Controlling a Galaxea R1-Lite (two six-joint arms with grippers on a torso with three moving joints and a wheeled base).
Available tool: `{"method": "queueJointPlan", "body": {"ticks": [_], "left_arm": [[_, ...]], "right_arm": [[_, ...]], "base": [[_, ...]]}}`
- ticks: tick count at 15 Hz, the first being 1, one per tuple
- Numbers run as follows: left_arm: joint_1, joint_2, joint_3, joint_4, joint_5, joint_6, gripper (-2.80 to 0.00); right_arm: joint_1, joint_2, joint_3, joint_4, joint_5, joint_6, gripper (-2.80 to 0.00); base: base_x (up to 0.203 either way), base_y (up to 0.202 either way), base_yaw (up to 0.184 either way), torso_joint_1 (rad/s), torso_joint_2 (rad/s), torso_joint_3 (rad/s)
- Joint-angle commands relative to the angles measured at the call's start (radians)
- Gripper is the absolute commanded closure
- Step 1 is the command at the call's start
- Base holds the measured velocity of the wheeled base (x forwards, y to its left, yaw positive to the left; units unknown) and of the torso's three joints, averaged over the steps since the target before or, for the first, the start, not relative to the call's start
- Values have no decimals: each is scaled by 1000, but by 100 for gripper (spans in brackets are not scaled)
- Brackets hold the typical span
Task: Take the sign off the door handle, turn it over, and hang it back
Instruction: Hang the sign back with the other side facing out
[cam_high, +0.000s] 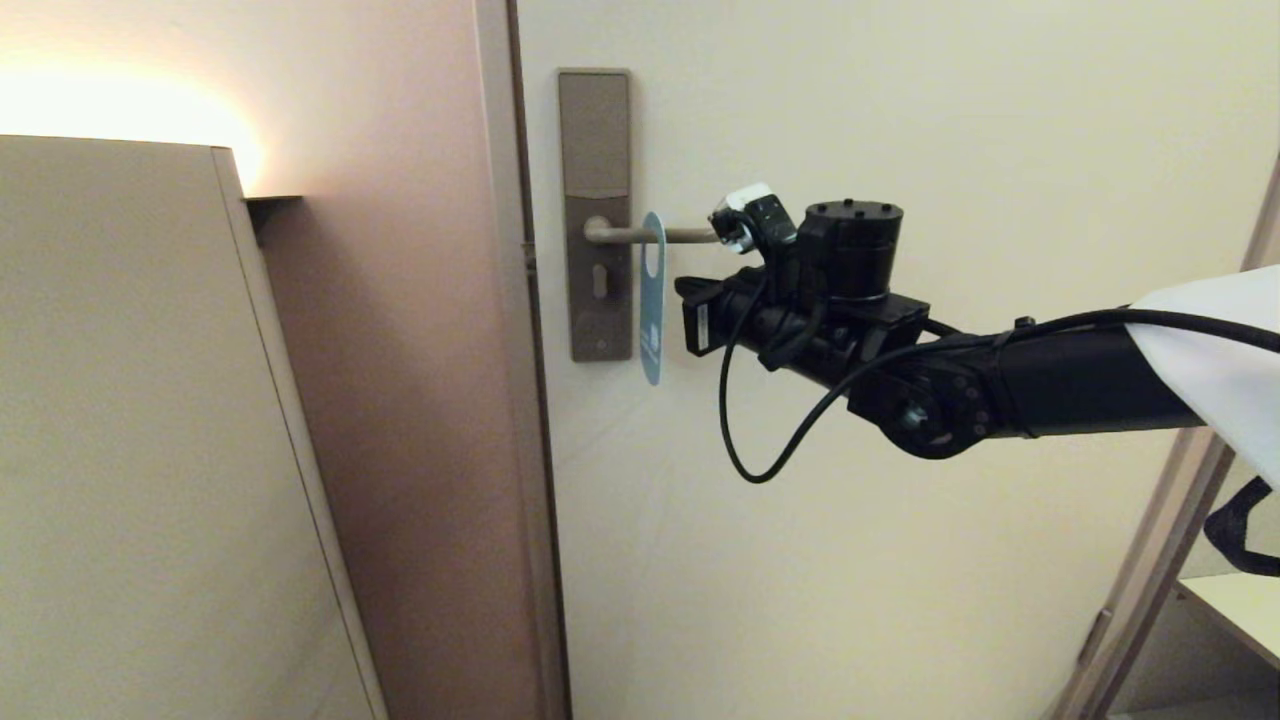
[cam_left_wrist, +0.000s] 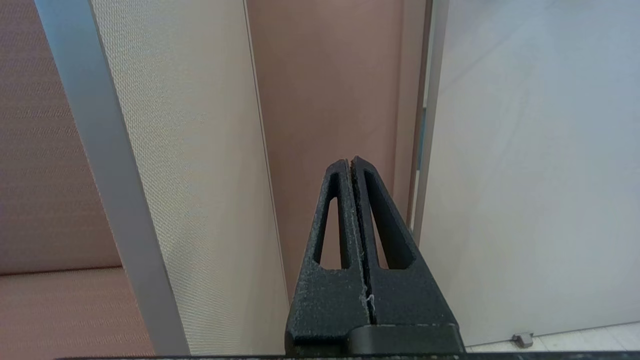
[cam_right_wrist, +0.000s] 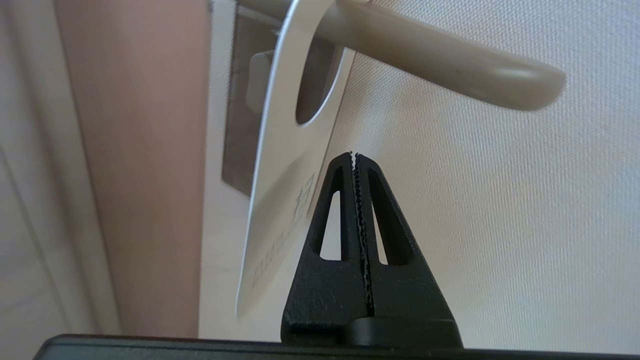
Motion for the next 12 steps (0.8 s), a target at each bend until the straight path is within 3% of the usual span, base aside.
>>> {"method": "queueJointPlan", "body": {"ticks": [1,7,12], "left_arm": [[-1,0,0,0,0,0,0],[-1,0,0,0,0,0,0],[0,0,0,0,0,0,0]], "right_arm": [[1,50,-28,-19,0,-5,0],[10,108,-98,-47,0,-22,0],[65,160,-221,-45,0,-23,0]], "base": [[0,0,0,0,0,0],[0,0,0,0,0,0],[0,0,0,0,0,0]]}}
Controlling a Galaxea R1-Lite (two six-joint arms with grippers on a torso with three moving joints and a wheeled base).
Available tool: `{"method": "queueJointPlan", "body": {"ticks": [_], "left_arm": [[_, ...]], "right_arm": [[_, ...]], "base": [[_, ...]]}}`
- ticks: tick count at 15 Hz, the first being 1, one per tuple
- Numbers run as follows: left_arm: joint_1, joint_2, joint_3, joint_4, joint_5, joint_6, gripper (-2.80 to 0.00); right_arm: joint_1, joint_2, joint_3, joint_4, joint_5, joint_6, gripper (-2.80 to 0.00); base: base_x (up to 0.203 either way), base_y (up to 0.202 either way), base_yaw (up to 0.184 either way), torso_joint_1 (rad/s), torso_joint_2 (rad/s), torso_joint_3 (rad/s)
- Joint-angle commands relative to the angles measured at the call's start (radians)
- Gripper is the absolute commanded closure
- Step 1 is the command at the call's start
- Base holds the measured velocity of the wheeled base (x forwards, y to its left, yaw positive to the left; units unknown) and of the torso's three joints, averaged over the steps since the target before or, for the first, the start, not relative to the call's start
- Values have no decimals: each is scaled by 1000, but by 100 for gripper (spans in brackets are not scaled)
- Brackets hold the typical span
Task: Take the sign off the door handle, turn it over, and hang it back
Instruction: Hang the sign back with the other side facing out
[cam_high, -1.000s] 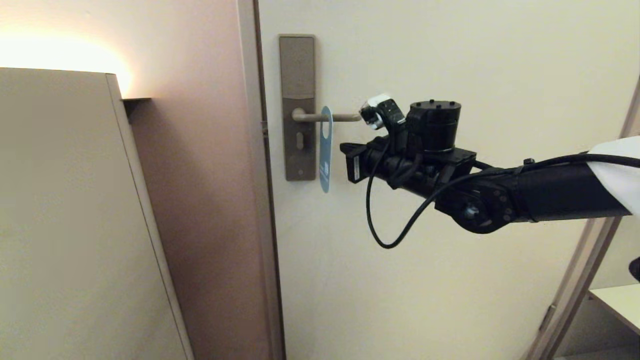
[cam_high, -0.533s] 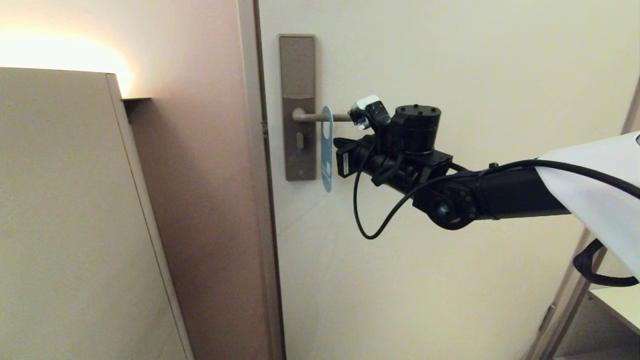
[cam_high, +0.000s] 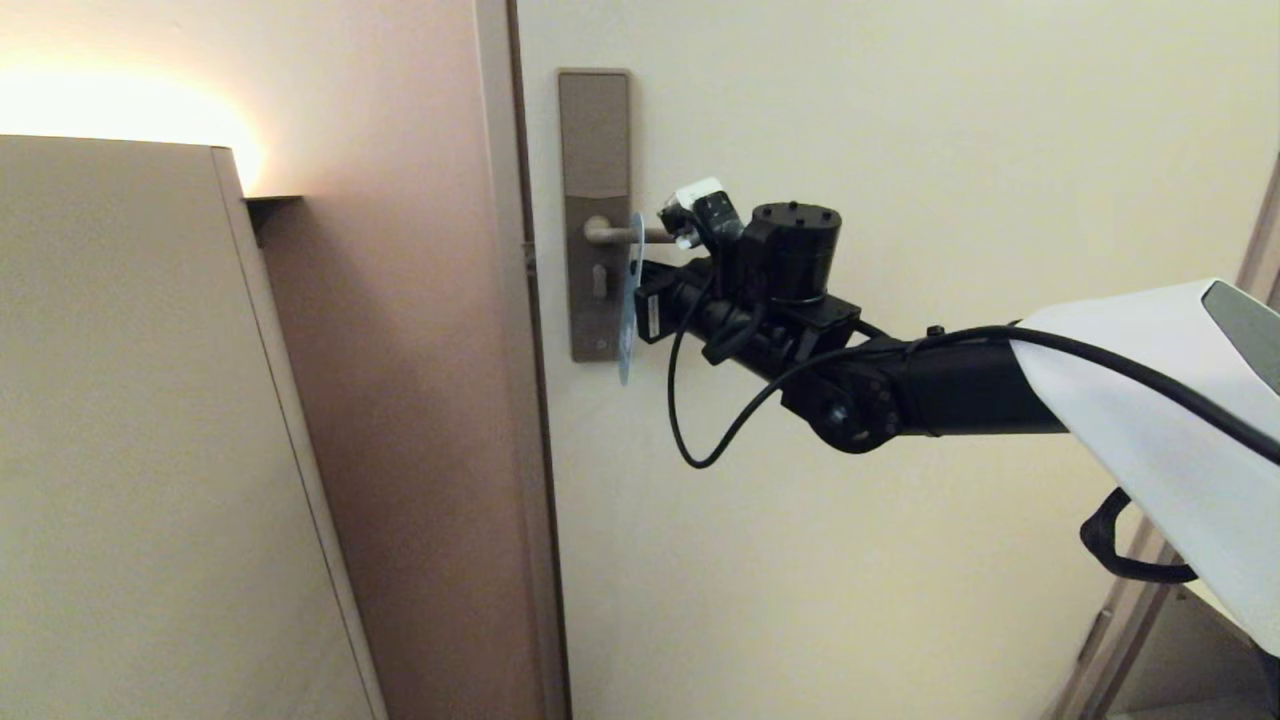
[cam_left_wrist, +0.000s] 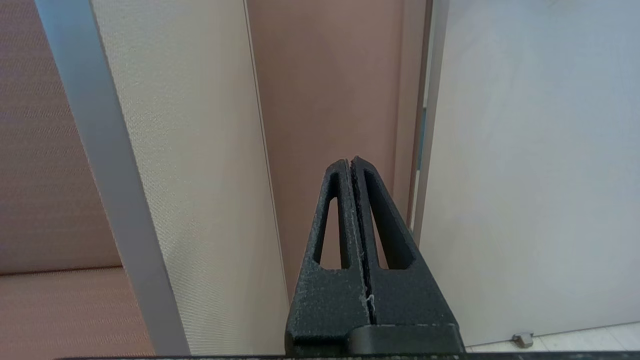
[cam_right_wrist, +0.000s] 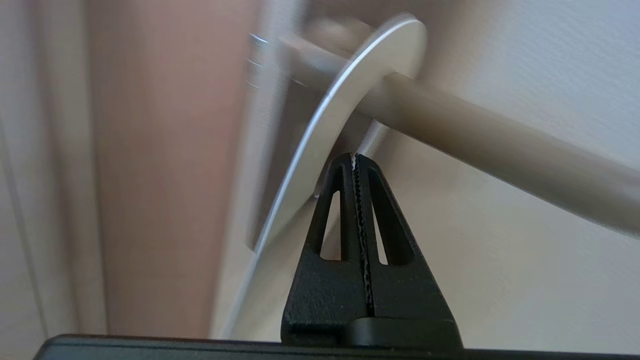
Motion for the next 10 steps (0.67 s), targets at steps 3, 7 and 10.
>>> {"method": "queueJointPlan", "body": {"ticks": [3,7,10], "left_arm": [[0,0,0,0,0,0,0],[0,0,0,0,0,0,0],[0,0,0,0,0,0,0]], "right_arm": [[44,29,-26,-2,-1,-6,0],[71,37,-21,-2,-9,-15,0],[82,48,-27,-2,-15,-20,0]], "base": [[0,0,0,0,0,0],[0,0,0,0,0,0],[0,0,0,0,0,0]]}}
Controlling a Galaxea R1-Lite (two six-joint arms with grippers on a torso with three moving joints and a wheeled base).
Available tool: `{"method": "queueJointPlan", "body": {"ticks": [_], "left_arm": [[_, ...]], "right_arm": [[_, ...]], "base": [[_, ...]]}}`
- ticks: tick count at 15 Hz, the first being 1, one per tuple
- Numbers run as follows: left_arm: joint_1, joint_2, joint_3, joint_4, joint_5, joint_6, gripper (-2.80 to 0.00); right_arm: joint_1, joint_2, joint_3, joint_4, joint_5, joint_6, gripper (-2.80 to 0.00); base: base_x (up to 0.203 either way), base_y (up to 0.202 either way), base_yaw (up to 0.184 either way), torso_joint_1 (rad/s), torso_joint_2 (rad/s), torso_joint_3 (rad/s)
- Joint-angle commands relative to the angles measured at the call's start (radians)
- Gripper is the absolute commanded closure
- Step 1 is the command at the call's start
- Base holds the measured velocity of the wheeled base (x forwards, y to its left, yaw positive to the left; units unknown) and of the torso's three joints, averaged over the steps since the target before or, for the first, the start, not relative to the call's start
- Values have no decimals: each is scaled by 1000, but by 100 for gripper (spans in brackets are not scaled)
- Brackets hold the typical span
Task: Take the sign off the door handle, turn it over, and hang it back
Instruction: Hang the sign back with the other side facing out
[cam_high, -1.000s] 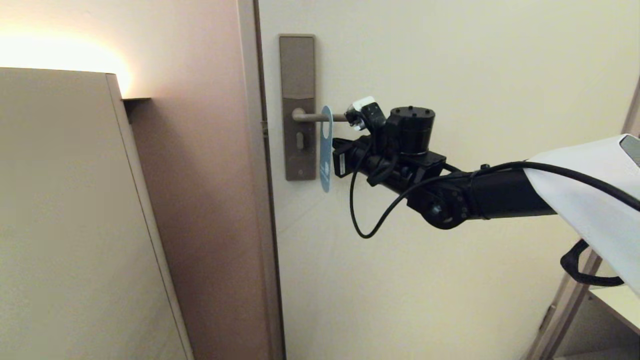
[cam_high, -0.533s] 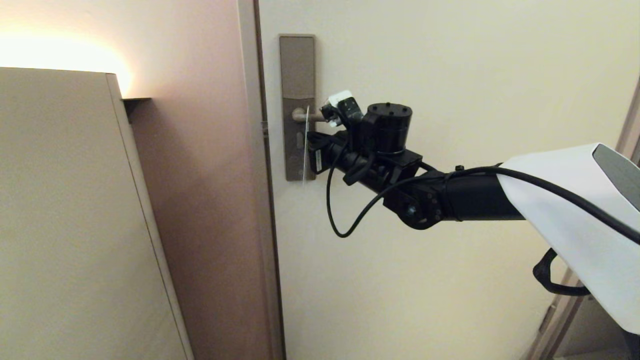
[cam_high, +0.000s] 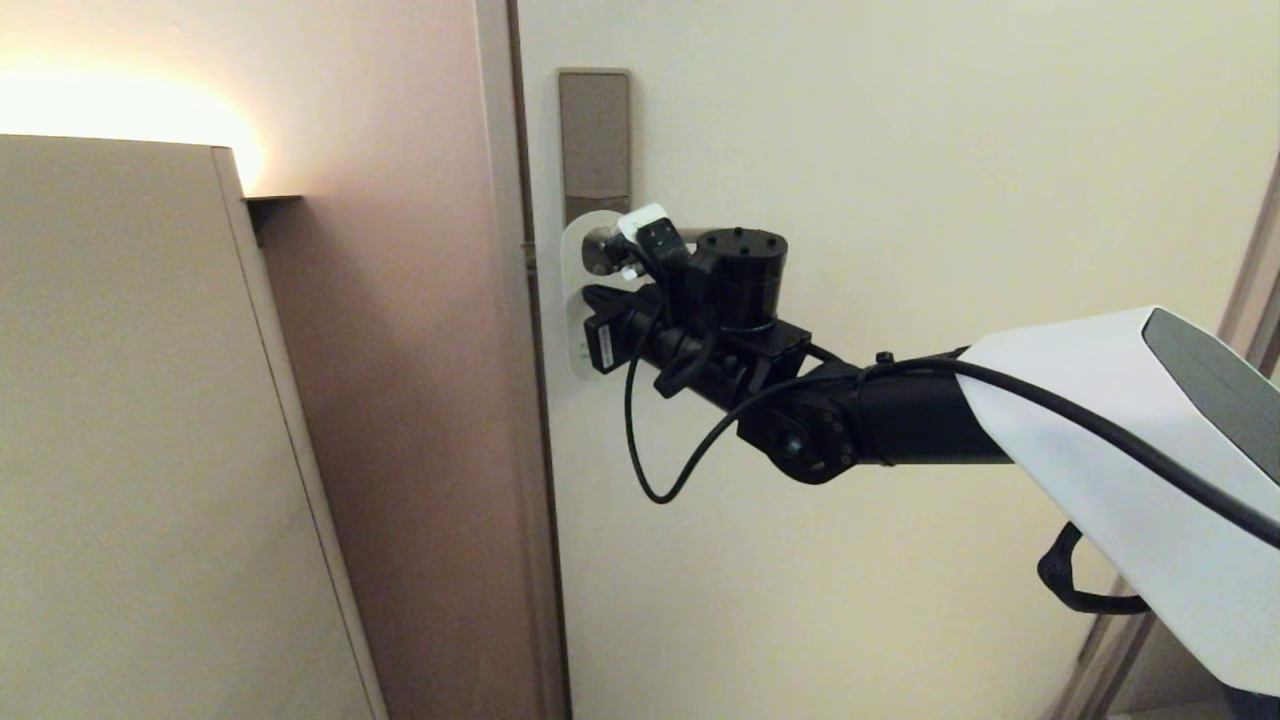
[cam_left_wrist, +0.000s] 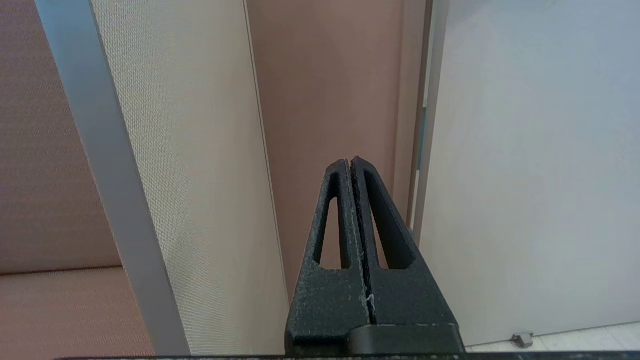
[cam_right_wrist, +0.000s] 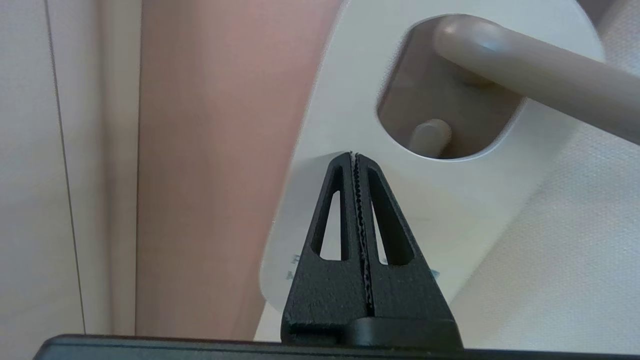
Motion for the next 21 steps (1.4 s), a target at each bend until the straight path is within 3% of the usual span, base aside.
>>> {"method": "queueJointPlan", "body": {"ticks": [1,10,18,21], "left_arm": [[0,0,-1,0,0,0,0],[0,0,0,0,0,0,0],[0,0,0,0,0,0,0],[0,0,0,0,0,0,0]], "right_arm": [[4,15,-10,-4,-1,-1,0],[-3,123,-148,-6,-69,0,0],[-13,96,-126,-20,-108,-1,0],[-26,5,-14,-6,-109,-25,0]], "base": [[0,0,0,0,0,0],[0,0,0,0,0,0],[0,0,0,0,0,0],[0,0,0,0,0,0]]}}
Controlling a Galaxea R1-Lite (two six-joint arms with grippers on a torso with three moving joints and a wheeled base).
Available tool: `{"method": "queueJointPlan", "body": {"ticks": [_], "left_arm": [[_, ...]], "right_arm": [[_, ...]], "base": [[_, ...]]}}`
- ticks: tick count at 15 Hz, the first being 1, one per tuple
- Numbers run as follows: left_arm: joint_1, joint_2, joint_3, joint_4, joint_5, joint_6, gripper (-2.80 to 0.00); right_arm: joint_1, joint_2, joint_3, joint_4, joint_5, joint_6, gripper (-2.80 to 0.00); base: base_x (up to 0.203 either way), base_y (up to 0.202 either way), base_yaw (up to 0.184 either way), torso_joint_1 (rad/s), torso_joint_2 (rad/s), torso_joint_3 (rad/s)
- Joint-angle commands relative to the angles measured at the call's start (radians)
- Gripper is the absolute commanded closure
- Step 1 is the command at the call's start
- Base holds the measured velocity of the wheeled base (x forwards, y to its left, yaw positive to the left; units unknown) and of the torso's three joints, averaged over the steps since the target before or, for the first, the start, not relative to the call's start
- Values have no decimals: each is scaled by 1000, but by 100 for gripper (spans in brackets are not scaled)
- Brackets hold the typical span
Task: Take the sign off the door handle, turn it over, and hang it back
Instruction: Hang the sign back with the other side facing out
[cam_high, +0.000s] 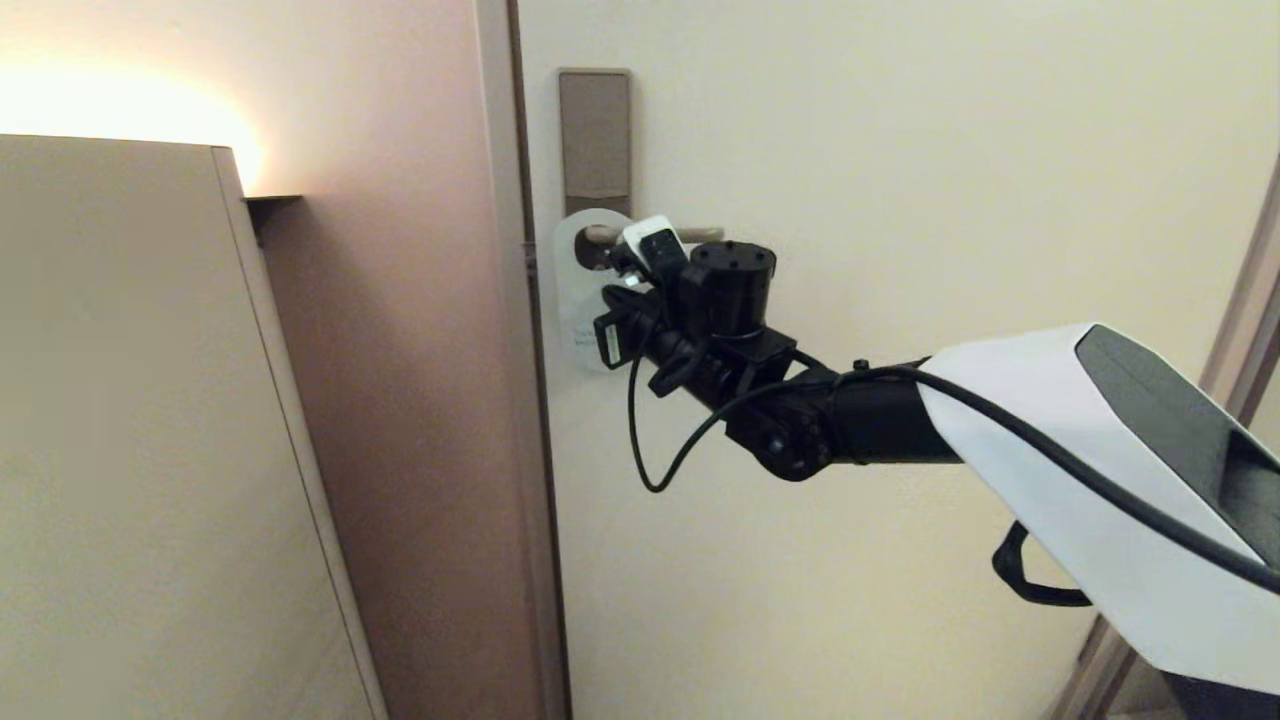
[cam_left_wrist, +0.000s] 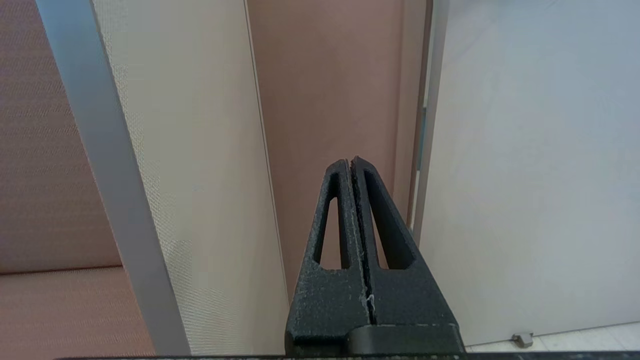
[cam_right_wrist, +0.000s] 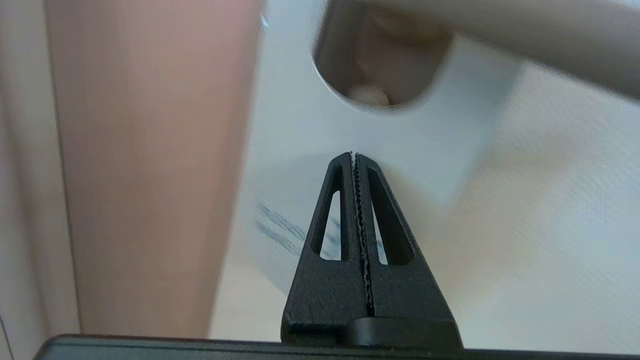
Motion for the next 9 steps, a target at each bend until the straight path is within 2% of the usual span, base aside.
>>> {"method": "queueJointPlan", "body": {"ticks": [1,9], "left_arm": [[0,0,-1,0,0,0,0],[-1,0,0,0,0,0,0]], "right_arm": [[-9,-89,90,9,0,-16,0],[-52,-412,534,55,-1,-116,0]], "base": [[0,0,0,0,0,0],[0,0,0,0,0,0]]}}
